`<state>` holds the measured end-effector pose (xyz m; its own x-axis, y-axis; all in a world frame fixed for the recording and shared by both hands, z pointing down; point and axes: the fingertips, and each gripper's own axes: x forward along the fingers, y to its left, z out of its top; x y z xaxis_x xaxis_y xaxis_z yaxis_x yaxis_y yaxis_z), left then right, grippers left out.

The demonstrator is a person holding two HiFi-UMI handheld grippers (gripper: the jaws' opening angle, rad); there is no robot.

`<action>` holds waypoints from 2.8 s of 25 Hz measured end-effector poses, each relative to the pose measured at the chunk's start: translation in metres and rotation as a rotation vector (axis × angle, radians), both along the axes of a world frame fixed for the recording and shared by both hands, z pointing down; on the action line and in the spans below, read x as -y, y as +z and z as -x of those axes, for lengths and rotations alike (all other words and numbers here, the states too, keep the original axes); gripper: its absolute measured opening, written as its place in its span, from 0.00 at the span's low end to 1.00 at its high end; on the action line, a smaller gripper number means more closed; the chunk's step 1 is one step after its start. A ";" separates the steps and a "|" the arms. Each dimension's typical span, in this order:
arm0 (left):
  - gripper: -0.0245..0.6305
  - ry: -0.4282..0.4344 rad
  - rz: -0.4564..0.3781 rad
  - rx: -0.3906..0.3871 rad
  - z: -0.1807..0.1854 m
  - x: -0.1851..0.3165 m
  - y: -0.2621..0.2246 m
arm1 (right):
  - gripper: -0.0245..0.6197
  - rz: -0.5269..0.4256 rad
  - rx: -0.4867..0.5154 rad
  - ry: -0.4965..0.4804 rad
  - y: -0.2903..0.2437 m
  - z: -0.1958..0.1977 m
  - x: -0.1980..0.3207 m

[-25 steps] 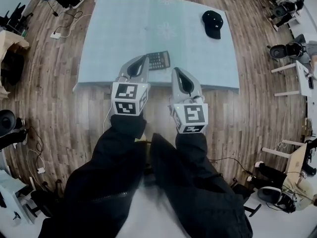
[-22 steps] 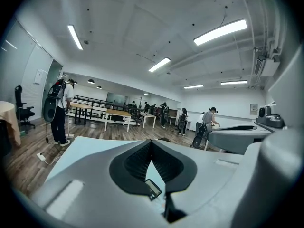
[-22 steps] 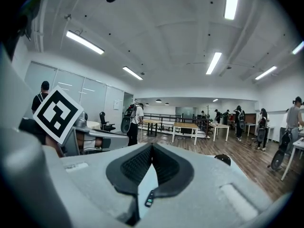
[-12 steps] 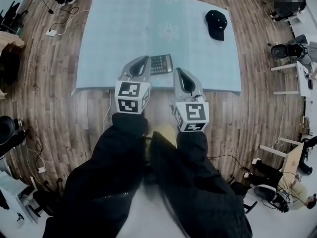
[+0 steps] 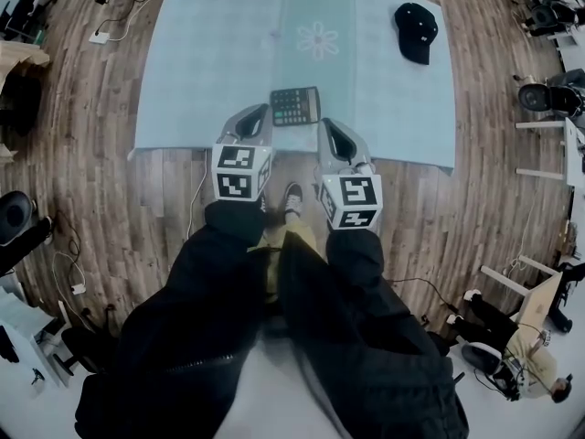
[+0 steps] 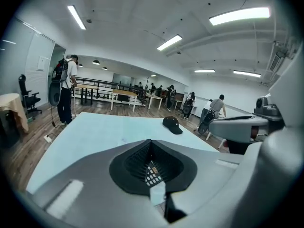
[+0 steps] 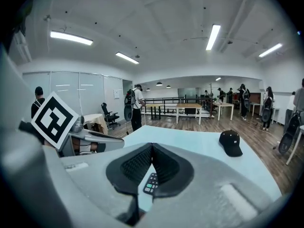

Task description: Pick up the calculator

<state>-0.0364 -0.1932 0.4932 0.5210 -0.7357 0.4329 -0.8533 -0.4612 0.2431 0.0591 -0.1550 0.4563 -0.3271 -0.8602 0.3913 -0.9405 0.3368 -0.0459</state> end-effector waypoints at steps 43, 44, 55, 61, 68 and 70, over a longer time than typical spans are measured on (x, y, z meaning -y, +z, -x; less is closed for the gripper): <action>0.03 0.006 0.463 0.111 -0.015 0.017 0.207 | 0.04 0.490 0.017 -0.046 0.232 -0.038 0.054; 0.03 0.008 0.464 0.112 -0.016 0.018 0.208 | 0.04 0.494 0.016 -0.044 0.234 -0.039 0.055; 0.03 0.026 0.476 0.116 -0.026 0.020 0.216 | 0.16 0.535 0.022 -0.002 0.268 -0.051 0.070; 0.03 0.019 0.480 0.134 -0.017 0.018 0.220 | 0.22 0.599 0.143 0.012 0.289 -0.050 0.076; 0.03 0.009 0.475 0.130 -0.012 0.020 0.213 | 0.18 0.675 0.421 0.064 0.291 -0.043 0.075; 0.03 0.011 0.470 0.127 -0.012 0.020 0.210 | 0.13 0.684 0.479 0.080 0.289 -0.042 0.073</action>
<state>-0.0243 -0.2130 0.7034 0.4490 -0.4403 0.7775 -0.8855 -0.3358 0.3212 0.1010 -0.2285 0.7450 -0.5391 -0.5115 0.6692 -0.7869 0.0227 -0.6166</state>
